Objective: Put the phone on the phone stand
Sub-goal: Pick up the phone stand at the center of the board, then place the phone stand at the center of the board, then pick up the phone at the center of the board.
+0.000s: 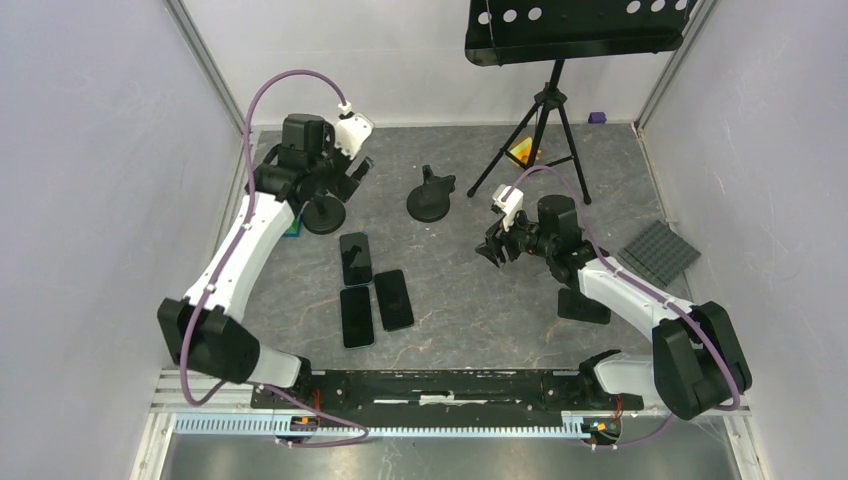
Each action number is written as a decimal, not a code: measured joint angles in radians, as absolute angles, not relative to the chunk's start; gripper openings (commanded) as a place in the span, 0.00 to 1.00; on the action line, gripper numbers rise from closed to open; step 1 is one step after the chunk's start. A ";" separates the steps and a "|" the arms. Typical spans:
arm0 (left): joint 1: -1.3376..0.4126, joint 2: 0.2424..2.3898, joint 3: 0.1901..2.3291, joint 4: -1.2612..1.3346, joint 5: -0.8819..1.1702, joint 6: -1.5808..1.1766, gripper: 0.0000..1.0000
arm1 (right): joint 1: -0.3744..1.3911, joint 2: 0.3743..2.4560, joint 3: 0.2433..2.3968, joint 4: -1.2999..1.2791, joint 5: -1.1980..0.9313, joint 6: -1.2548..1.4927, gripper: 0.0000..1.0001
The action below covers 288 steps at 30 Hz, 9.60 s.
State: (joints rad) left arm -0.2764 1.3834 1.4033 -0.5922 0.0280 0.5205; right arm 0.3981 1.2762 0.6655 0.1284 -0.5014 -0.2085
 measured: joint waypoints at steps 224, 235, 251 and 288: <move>-0.103 1.728 1.279 -0.799 0.710 0.367 0.83 | 1.237 1.554 1.026 -0.311 -0.271 -0.733 0.73; -0.233 1.863 1.282 -0.821 0.762 0.385 0.78 | 1.258 1.728 1.021 -0.177 -0.091 -0.739 0.64; -0.234 1.945 1.286 -0.910 0.675 0.449 0.79 | 1.268 1.807 1.018 -0.070 0.048 -0.720 0.61; -0.219 1.979 1.295 -0.898 0.815 0.463 0.79 | 1.261 1.754 0.818 0.212 0.228 -0.657 0.58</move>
State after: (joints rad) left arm -0.2188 1.9793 1.2945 -0.8978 0.8154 0.4625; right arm 1.2610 1.7542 0.8177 0.2115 0.2279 -0.6575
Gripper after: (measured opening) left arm 0.750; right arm 0.545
